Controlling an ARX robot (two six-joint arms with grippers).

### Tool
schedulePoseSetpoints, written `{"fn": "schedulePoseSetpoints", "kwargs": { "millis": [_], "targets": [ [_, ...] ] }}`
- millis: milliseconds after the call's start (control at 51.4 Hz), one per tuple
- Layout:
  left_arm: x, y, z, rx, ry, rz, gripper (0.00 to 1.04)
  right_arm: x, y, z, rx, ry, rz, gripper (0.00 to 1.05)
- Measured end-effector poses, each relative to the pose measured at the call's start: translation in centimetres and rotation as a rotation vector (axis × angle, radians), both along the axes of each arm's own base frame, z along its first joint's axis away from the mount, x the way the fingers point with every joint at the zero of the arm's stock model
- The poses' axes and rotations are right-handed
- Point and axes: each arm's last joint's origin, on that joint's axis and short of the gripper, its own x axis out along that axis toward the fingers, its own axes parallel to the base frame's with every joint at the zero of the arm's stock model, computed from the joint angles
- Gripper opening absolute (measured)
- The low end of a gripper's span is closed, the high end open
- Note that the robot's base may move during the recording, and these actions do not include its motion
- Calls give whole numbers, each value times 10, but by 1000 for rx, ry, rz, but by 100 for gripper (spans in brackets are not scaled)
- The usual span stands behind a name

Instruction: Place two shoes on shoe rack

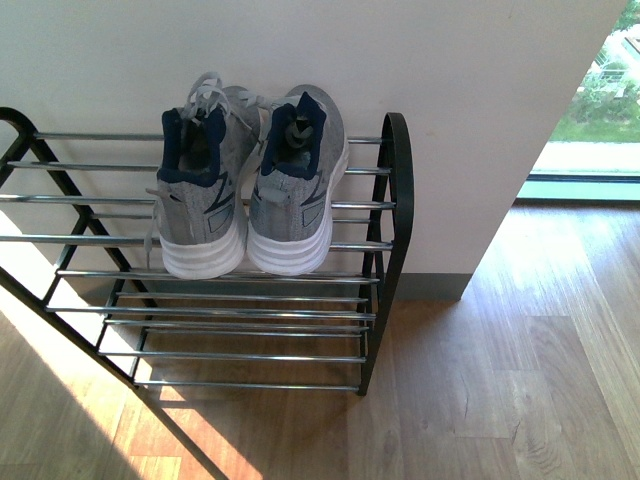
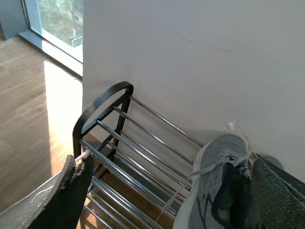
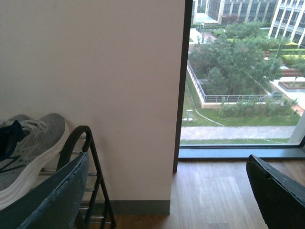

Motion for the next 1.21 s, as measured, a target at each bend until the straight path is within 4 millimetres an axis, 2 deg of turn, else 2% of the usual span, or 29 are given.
{"fn": "schedulePoseSetpoints", "kwargs": {
  "millis": [117, 195, 253, 312, 370, 467, 720, 935, 1051, 1207],
  "targets": [
    [-18, 6, 0, 0, -25, 19, 95, 0, 0, 0, 0, 0, 0, 96],
    [-21, 7, 1, -3, -33, 20, 95, 0, 0, 0, 0, 0, 0, 96],
    [-20, 9, -2, 17, -59, -87, 90, 0, 0, 0, 0, 0, 0, 96],
    [-27, 17, -10, 114, -156, -283, 76, 0, 0, 0, 0, 0, 0, 96],
    [-35, 24, -10, 251, -193, -365, 63, 0, 0, 0, 0, 0, 0, 96],
    [-44, 36, -13, 350, -194, -373, 43, 0, 0, 0, 0, 0, 0, 96],
    [-60, 50, -21, 398, -182, -382, 2, 0, 0, 0, 0, 0, 0, 96],
    [-72, 60, -31, 403, -194, -388, 1, 0, 0, 0, 0, 0, 0, 96],
    [-75, 69, -30, 407, -191, -375, 1, 0, 0, 0, 0, 0, 1, 96],
    [-80, 70, -29, 409, -198, -372, 1, 0, 0, 0, 0, 0, 0, 96]
  ]
}}
